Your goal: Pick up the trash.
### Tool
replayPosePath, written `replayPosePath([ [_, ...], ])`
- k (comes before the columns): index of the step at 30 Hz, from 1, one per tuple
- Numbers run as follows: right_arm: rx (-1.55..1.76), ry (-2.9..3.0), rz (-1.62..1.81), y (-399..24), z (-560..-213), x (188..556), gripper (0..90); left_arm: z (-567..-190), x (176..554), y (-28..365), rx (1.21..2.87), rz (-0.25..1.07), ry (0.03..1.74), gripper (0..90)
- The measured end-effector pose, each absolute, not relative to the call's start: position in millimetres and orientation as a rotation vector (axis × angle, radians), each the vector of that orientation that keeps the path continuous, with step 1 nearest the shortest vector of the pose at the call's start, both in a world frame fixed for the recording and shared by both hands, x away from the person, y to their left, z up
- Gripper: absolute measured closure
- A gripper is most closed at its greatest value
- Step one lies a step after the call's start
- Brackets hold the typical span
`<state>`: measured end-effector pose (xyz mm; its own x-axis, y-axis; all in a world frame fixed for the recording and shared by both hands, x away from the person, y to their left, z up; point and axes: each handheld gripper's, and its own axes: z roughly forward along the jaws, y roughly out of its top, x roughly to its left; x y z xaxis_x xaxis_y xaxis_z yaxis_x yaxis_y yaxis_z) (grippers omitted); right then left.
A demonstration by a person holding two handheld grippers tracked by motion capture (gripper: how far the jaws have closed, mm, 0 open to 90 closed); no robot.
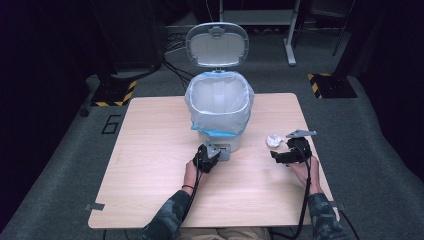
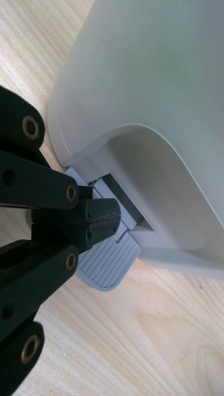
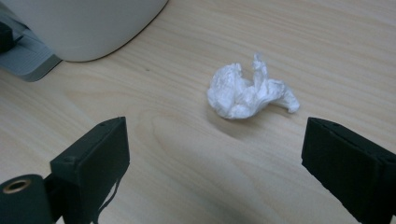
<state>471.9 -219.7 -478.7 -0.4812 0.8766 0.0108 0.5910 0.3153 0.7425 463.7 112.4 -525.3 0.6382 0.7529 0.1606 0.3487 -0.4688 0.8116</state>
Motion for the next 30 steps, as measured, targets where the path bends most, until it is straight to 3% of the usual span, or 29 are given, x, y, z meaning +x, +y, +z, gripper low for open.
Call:
replayPosePath([
  [30,1.442,2.182,0.920,-218.3,-506.7,535.3,5.2,-525.4,463.7,112.2,2.078,0.662,0.852,90.0],
])
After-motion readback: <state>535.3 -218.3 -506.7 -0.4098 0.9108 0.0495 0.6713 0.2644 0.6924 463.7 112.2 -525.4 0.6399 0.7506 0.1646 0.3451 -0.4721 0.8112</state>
